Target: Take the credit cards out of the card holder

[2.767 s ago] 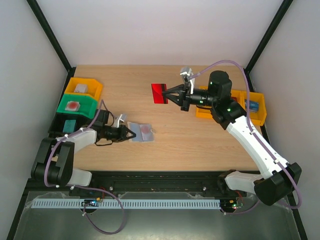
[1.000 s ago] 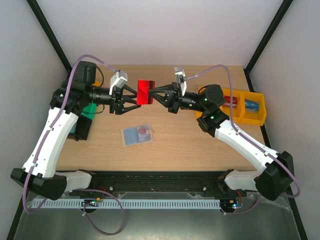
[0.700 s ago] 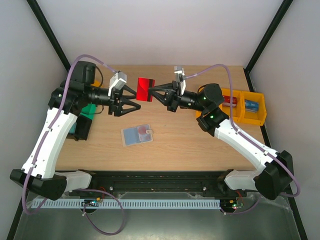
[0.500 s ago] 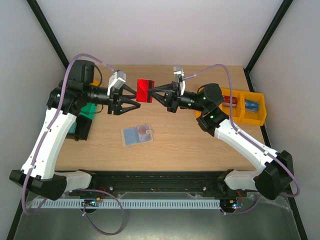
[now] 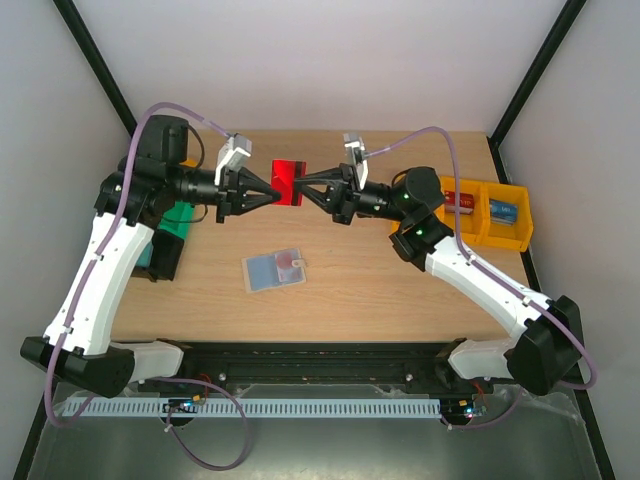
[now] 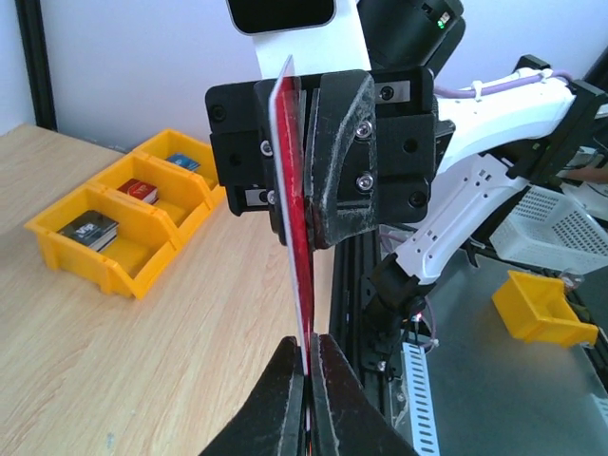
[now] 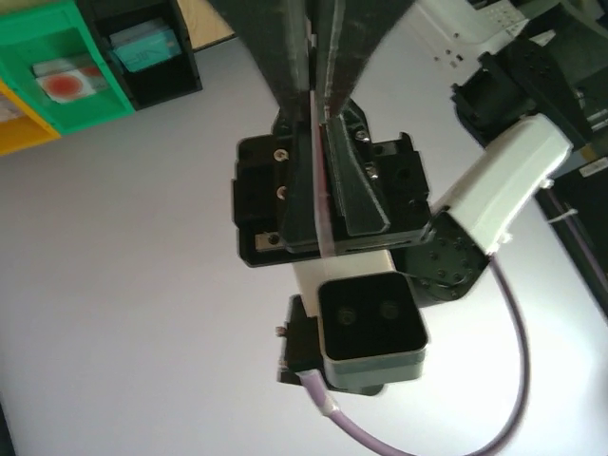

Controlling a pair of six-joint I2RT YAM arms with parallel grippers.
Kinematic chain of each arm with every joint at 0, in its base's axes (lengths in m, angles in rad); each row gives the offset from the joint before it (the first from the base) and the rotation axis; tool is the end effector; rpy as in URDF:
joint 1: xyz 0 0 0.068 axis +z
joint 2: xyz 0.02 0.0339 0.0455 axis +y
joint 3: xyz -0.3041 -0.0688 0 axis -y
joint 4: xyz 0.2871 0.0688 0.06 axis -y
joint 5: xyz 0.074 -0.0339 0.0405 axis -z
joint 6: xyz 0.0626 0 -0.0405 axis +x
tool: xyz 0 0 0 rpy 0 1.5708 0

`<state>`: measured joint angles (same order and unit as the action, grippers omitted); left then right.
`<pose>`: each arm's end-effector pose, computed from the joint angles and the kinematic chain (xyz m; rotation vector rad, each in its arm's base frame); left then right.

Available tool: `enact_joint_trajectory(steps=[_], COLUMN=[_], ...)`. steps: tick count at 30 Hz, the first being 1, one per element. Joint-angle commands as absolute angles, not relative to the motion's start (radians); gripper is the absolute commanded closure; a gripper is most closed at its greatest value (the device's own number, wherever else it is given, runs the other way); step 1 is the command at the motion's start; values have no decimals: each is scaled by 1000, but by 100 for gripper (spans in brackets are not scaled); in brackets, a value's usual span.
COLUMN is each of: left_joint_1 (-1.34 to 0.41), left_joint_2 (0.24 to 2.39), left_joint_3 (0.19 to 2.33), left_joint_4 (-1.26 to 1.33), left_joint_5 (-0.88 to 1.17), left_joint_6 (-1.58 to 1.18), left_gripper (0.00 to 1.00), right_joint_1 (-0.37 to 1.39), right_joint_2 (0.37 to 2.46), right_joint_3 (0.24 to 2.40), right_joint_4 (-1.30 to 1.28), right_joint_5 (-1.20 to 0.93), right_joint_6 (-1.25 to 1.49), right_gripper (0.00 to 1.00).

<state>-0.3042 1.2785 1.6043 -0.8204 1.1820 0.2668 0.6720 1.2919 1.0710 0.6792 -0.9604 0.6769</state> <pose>0.2414 -0.1365 0.5070 1.1920 1.5157 -1.2209 0.2248 0.2444 0.4501 -0.9733 1.1676 1.6444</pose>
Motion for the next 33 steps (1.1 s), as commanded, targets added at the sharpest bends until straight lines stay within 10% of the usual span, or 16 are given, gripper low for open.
enact_joint_trajectory(steps=[1, 10, 20, 33], left_joint_1=[-303, -305, -463, -619], left_joint_2=[1262, 1233, 1189, 958], left_joint_3=[1588, 1552, 1372, 863], left_joint_4=[-788, -754, -397, 897], left_joint_5=[1073, 404, -683, -395], left_joint_6=[241, 277, 1099, 2195], left_gripper=[98, 98, 98, 98], right_joint_1=[680, 618, 572, 671], right_joint_2=[1276, 1268, 1346, 1445], right_joint_3=[1120, 1185, 1366, 1406], right_joint_4=[570, 293, 75, 415], right_joint_5=[-891, -661, -444, -662], right_joint_6=[584, 565, 714, 853], right_gripper=[92, 41, 34, 26])
